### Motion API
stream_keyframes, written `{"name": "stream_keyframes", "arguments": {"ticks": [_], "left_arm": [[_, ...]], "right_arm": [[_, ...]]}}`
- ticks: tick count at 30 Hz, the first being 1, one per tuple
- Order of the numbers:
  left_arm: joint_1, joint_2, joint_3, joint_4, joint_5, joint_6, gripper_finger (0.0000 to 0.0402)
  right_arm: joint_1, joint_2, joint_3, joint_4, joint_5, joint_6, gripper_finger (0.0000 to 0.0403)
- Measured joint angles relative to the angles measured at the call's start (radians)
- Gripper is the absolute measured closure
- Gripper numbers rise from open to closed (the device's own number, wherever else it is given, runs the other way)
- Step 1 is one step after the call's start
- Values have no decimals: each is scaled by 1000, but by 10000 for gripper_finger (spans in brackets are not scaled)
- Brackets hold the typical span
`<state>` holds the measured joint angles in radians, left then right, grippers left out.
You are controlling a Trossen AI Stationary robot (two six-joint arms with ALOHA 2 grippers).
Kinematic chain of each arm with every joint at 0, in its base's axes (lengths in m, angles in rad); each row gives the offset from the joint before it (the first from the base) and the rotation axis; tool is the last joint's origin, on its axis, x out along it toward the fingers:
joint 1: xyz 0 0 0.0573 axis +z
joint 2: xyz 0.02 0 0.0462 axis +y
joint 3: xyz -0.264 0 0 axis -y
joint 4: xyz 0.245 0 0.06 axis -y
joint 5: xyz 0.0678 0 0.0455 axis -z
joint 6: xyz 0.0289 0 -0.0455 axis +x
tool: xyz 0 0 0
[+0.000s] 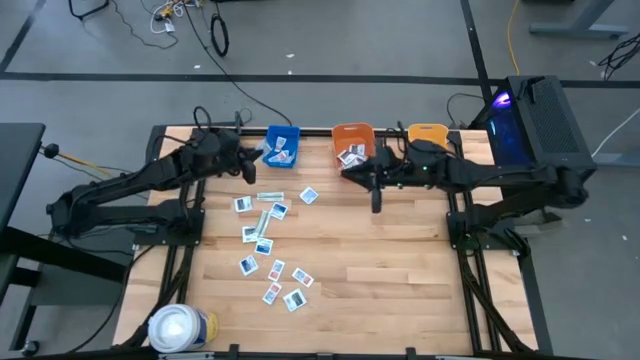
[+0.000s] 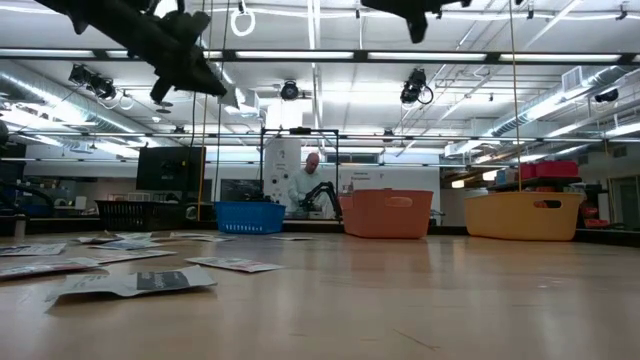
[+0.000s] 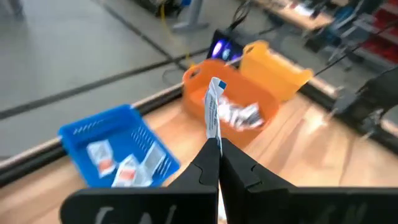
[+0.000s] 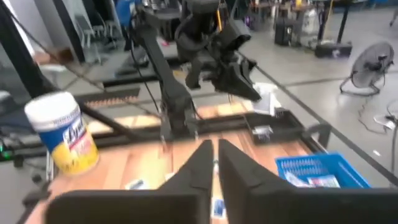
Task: Pick & Place First Aid Supplies
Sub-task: Put the alcohol pad into the black bin
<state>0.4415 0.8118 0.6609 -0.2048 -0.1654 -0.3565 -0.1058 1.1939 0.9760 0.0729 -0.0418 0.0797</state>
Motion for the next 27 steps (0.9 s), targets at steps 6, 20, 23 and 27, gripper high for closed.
{"name": "stream_keyframes", "arguments": {"ticks": [6,20,23,27], "left_arm": [[45,-6,0,-127,-89,-25,401],[210,-8,0,-232,-194,-34,401],[207,-8,0,-291,-216,-73,401],[158,-15,0,-348,-321,-130,401]], "right_arm": [[-17,-72,0,-184,0,-9,392],[-17,-80,0,-208,0,-8,399],[-17,-80,0,-208,0,-7,401],[-17,-79,0,-208,0,8,401]]}}
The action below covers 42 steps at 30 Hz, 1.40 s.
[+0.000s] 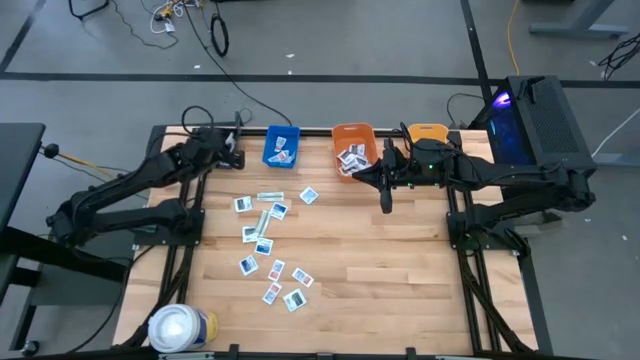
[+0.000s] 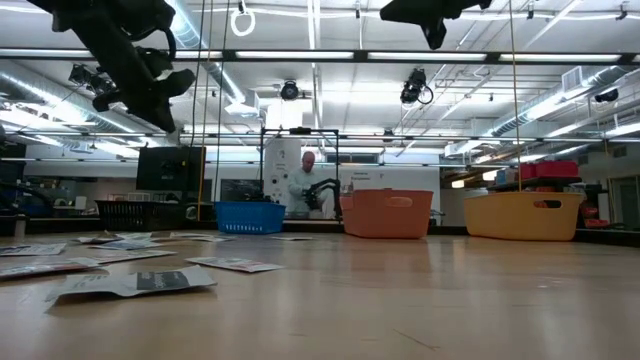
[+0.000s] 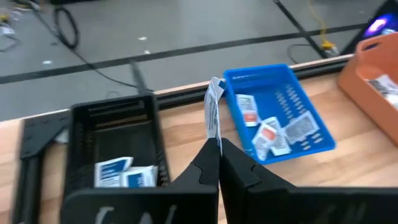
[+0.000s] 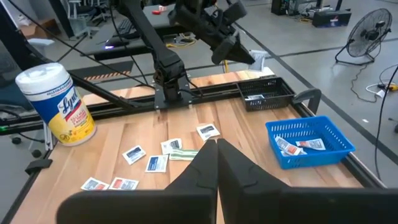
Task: Pick & Place First Aid Supplies
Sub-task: Put the alcohol pad into the black bin
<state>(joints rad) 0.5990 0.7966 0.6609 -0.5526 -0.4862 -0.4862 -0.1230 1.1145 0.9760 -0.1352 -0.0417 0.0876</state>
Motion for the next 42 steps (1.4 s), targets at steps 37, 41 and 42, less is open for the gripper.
{"name": "stream_keyframes", "arguments": {"ticks": [37,41,42], "left_arm": [[218,161,0,-34,27,90,401],[226,196,0,-33,-3,86,401],[221,206,0,-34,-15,86,401]], "right_arm": [[0,1,0,38,0,45,403],[0,1,0,44,0,61,403],[0,1,0,45,0,61,403]]}}
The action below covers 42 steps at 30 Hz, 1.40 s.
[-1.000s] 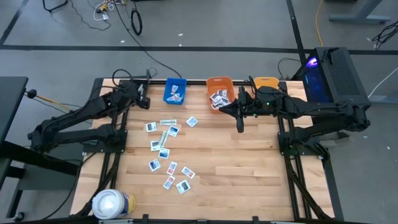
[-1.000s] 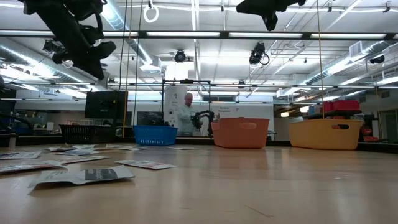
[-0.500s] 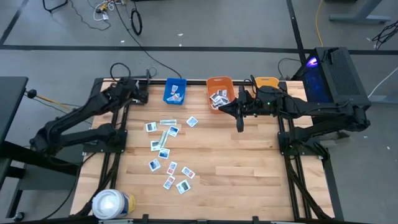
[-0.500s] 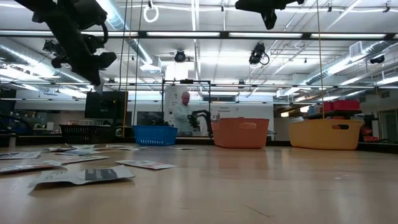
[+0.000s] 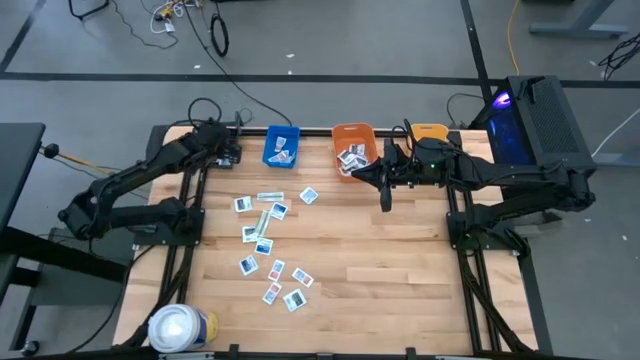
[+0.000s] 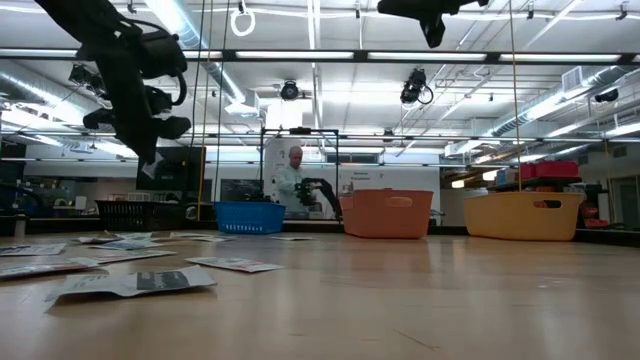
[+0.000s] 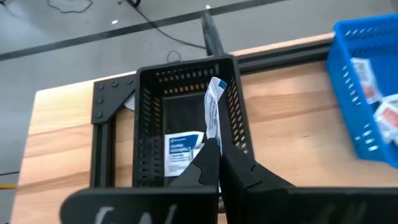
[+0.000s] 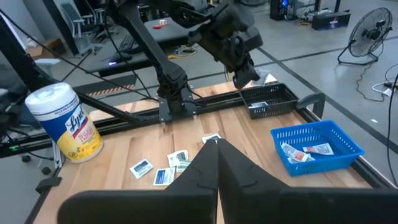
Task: Pick & Place First Aid Supplies
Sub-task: Put the alcohol pad into the black bin
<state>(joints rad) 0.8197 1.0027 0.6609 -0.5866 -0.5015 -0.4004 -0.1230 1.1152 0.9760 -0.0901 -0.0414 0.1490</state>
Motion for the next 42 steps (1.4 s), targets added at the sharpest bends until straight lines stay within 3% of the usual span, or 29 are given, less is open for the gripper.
{"name": "stream_keyframes", "arguments": {"ticks": [18,32,35,42], "left_arm": [[-16,38,0,-3,-45,4,396],[-16,38,0,-10,-45,27,240],[-16,38,0,-10,-26,26,228],[-46,17,61,-34,146,20,232]], "right_arm": [[0,0,0,29,0,0,403],[0,0,0,30,0,0,403],[0,0,0,30,0,0,403],[0,0,0,16,0,0,403]]}}
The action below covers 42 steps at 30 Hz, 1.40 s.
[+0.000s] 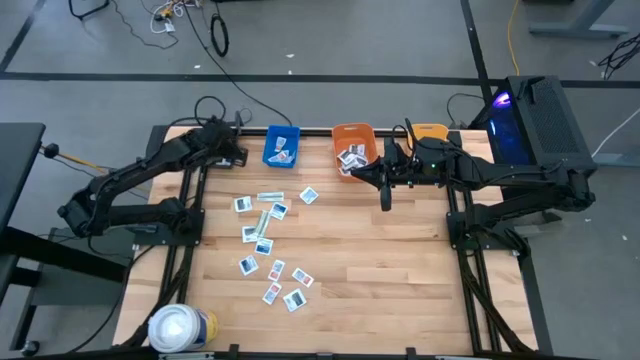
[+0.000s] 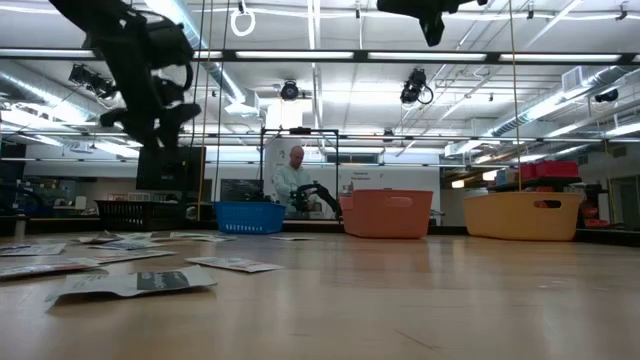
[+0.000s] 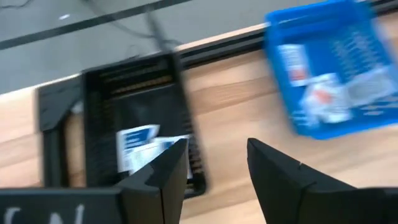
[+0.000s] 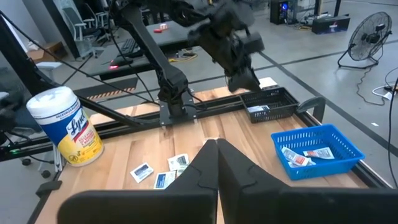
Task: Pick & Place First Aid Supplies
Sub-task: Put the alcohol pad into the black bin
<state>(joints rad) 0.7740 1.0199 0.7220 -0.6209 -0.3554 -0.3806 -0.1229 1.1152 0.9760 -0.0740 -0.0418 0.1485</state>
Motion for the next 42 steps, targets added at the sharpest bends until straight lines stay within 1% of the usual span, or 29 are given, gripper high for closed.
{"name": "stream_keyframes", "arguments": {"ticks": [7,10,14,17,21,23,32,35,39,42], "left_arm": [[-132,-102,71,0,62,0,261],[-198,-146,78,2,146,-1,270],[-300,-200,78,12,271,-14,278],[-388,-233,77,55,319,-17,282],[-497,-265,77,130,326,-3,285],[-547,-277,77,142,325,16,285],[-760,-274,77,108,334,62,285],[-834,-259,77,64,334,62,285],[-909,-233,76,-7,333,29,285],[-966,-212,76,-9,332,-9,285]], "right_arm": [[0,0,0,-33,0,0,403],[1,0,0,-58,-3,0,403],[17,1,0,-60,-76,-4,398],[42,2,0,-60,-108,-26,394],[76,2,0,-61,-106,-80,397],[90,2,0,-61,-106,-86,400],[143,26,0,-72,-106,-81,399],[158,49,0,-78,-106,-80,400],[167,80,0,-78,-105,-67,400],[167,102,0,-78,-105,-44,400]]}}
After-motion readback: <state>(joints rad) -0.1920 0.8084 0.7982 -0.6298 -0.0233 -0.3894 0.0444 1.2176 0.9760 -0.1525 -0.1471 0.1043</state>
